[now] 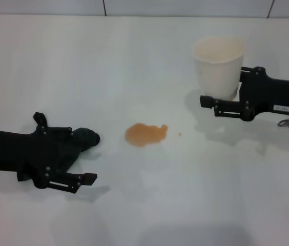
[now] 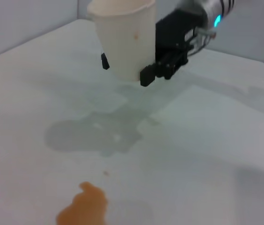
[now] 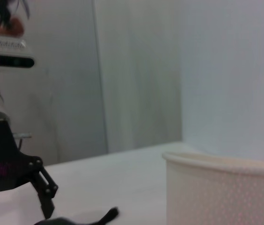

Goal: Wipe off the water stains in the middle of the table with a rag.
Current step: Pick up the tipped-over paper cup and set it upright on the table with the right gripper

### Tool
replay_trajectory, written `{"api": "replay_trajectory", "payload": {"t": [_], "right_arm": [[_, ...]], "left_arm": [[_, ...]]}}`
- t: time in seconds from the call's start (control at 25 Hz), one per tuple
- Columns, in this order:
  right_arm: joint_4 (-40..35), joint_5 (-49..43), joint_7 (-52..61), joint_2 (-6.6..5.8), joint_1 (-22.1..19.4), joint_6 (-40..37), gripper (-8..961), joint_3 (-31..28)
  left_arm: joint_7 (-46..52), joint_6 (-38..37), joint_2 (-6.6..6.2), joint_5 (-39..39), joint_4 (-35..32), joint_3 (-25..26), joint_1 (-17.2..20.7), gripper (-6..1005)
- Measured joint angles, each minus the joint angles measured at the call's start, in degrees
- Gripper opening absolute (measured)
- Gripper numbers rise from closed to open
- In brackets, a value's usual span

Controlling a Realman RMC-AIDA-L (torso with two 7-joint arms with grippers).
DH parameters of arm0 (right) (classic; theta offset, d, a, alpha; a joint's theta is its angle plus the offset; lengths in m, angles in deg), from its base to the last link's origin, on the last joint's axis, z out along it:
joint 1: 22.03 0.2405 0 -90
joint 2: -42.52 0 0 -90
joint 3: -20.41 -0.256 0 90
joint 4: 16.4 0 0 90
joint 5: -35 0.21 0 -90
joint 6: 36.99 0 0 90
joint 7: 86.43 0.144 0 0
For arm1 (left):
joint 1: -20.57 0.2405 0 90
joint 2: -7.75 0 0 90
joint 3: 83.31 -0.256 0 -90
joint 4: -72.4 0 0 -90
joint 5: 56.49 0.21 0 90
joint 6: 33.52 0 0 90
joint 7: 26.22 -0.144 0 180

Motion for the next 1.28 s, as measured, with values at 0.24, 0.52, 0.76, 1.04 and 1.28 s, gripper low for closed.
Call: {"api": "replay_trajectory", "payload": {"t": [0.24, 0.52, 0.76, 1.04, 1.28], "right_arm": [[19.33, 14.32, -26.04, 0.51, 1.98, 0.41, 708, 0.25], [29.42, 19.37, -38.92, 0.78, 2.79, 1.86, 708, 0.07], [33.61, 19.98, -44.20, 0.93, 2.59, 3.73, 709, 0.00], [37.18, 20.16, -46.34, 0.91, 2.78, 4.72, 709, 0.13], [38.56, 20.12, -46.67, 0.90, 2.93, 6.43, 709, 0.28]], "left_arm": [[-0.46, -0.01, 0.04, -0.19, 0.00, -0.13, 0.67, 856], [-1.10, -0.09, 0.09, -1.22, -0.18, -0.44, 1.28, 855], [-1.56, -0.10, 0.09, -1.31, -0.37, -0.45, 1.46, 854], [-1.59, -0.09, 0.09, -1.35, -0.44, -0.45, 1.21, 854], [-1.59, -0.09, 0.08, -1.73, -0.45, -1.04, 1.08, 853]]}}
